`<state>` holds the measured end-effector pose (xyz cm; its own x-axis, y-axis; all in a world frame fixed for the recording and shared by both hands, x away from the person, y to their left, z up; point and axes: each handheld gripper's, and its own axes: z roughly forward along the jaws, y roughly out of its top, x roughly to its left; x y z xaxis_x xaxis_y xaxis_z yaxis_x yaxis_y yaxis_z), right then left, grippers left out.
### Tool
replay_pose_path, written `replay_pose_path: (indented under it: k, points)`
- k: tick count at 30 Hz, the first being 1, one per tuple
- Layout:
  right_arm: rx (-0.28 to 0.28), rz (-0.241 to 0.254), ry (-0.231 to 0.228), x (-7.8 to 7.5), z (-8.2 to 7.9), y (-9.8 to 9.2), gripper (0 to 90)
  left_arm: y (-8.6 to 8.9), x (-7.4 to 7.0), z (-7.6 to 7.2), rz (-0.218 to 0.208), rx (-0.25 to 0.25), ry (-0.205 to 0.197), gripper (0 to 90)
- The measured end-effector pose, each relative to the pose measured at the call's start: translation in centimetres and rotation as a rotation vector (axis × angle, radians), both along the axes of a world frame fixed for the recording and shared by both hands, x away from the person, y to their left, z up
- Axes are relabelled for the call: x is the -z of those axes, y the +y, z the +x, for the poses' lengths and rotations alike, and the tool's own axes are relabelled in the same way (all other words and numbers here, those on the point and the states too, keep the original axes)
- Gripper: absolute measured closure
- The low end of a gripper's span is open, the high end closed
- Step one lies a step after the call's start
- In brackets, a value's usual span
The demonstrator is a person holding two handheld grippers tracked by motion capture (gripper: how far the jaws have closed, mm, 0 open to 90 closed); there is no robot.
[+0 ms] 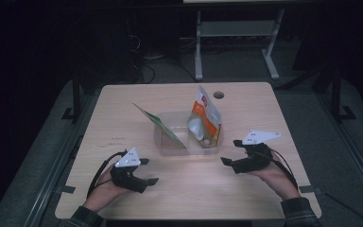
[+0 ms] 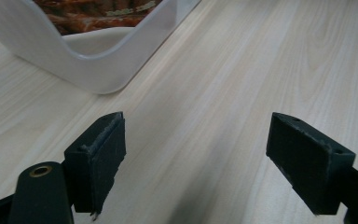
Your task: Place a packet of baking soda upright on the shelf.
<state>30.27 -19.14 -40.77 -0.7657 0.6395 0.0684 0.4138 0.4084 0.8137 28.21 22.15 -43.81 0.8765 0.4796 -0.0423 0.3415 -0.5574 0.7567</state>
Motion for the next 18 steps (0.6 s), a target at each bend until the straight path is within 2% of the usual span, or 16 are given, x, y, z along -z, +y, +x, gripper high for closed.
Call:
replay_pose_path:
  k: [5,11,14,18]
  points:
    - [0.007,-0.007,0.011,1.1,-1.2,-0.5,16.0,0.4,0.2,-0.5,0.018,-0.003,0.007,18.8]
    - [0.032,-0.012,0.035,2.8,-2.7,-0.9,13.9,1.1,0.1,-1.3,0.011,-0.015,0.006,18.6]
    - [0.044,-0.034,0.040,3.4,-3.4,-1.1,13.9,1.2,0.3,-1.5,0.022,-0.010,0.006,18.6]
    - [0.049,-0.037,0.056,3.9,-4.2,-1.7,13.8,1.2,0.5,-1.3,0.030,0.001,0.011,18.6]
